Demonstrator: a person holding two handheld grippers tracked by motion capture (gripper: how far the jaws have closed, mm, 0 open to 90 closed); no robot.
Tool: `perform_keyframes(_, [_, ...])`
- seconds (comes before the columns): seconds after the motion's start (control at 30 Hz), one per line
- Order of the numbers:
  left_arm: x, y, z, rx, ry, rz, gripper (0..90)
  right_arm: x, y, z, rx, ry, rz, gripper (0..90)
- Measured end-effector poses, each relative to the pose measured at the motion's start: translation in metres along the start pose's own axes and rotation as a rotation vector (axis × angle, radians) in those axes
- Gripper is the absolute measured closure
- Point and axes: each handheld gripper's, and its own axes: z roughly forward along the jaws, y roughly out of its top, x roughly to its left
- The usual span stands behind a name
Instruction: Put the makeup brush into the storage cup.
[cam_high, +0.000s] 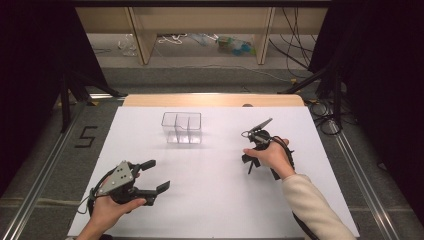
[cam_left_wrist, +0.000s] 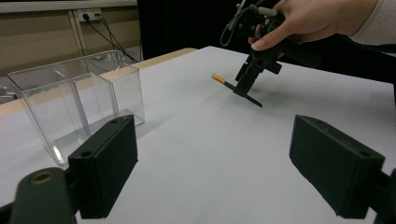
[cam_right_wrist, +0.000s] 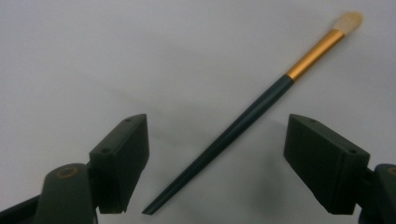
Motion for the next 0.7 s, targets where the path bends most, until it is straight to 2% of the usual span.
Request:
perform_keyframes(0.07, [0.000,0.000,0.000,-0.001,0.000,-0.001,15.1,0.002,0.001,0.001,0.007,0.000,0.015,26.2])
perform_keyframes(0.13, [0.000,0.000,0.000,-0.001,-0.001,-0.001,15.1,0.001,0.001,0.003,0.023,-0.010,0.006,26.9])
perform_keyframes(0.2, [0.000,0.000,0.000,0.001,-0.001,0.002,15.1,-0.002,0.003,0.006,0.027,-0.016,-0.029,29.4])
perform_keyframes(0.27, [0.000,0.000,0.000,0.002,-0.001,0.002,15.1,-0.003,0.003,0.007,0.025,-0.017,-0.029,30.8])
perform_keyframes(0.3, [0.000,0.000,0.000,0.002,0.000,0.003,15.1,-0.001,0.004,0.006,0.041,-0.036,-0.018,37.1])
perform_keyframes(0.33, [0.000,0.000,0.000,0.002,0.000,0.003,15.1,0.003,0.005,0.004,0.076,-0.052,0.027,37.9])
perform_keyframes(0.37, [0.000,0.000,0.000,0.002,-0.001,0.003,15.1,0.003,0.006,0.004,0.086,-0.027,0.032,37.9])
perform_keyframes(0.4, [0.000,0.000,0.000,0.002,-0.001,0.003,15.0,0.005,0.007,0.004,0.094,-0.042,0.049,38.3])
perform_keyframes(0.43, [0.000,0.000,0.000,0.002,0.000,0.004,15.1,0.005,0.007,0.005,0.089,-0.070,0.036,38.3])
perform_keyframes(0.5, [0.000,0.000,0.000,0.003,-0.001,0.004,15.1,0.006,0.009,0.006,0.104,-0.083,0.035,38.8])
perform_keyframes(0.57, [0.000,0.000,0.000,0.002,-0.001,0.003,15.1,0.006,0.010,0.006,0.110,-0.078,0.035,39.4])
perform_keyframes(0.6, [0.000,0.000,0.000,0.002,-0.001,0.002,15.1,0.006,0.011,0.006,0.112,-0.064,0.056,40.1])
perform_keyframes(0.67, [0.001,0.000,0.000,0.001,-0.002,0.003,15.1,0.005,0.012,0.006,0.114,-0.065,0.059,43.1])
perform_keyframes(0.7, [0.000,0.000,0.000,0.001,-0.002,0.002,15.1,0.004,0.012,0.005,0.120,-0.087,0.057,47.9])
